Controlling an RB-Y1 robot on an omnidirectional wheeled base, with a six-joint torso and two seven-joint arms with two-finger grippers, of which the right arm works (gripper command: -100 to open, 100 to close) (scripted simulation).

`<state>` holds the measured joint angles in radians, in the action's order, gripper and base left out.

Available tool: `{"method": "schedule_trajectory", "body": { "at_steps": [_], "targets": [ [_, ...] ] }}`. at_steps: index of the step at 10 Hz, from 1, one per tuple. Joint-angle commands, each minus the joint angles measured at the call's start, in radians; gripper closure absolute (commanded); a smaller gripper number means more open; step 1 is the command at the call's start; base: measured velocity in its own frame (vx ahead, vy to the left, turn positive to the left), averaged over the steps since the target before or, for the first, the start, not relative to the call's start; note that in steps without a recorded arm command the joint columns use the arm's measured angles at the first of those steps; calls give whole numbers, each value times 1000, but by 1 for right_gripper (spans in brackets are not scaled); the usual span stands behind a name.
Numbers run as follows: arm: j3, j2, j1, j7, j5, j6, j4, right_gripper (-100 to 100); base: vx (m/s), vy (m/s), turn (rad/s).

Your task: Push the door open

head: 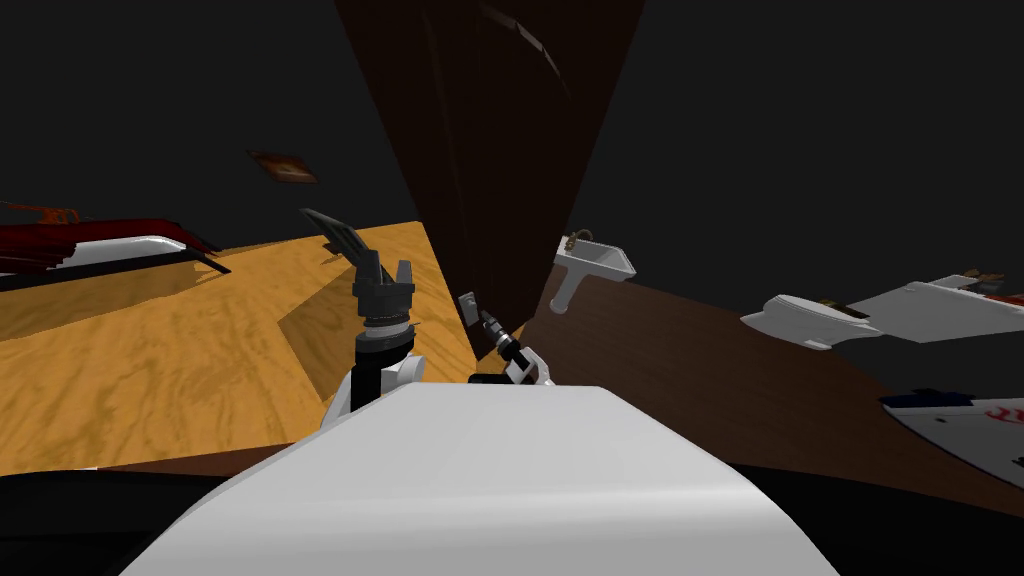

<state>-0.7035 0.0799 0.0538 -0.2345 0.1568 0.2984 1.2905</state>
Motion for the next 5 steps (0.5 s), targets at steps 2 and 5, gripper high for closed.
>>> {"method": "schedule_trajectory", "body": {
  "at_steps": [2, 5],
  "targets": [
    [12, -13, 7, 7, -1, 9, -19, -100, 191, 200, 37],
    [18, -22, 11, 10, -1, 12, -28, -100, 135, 122, 22]
  ]
}}
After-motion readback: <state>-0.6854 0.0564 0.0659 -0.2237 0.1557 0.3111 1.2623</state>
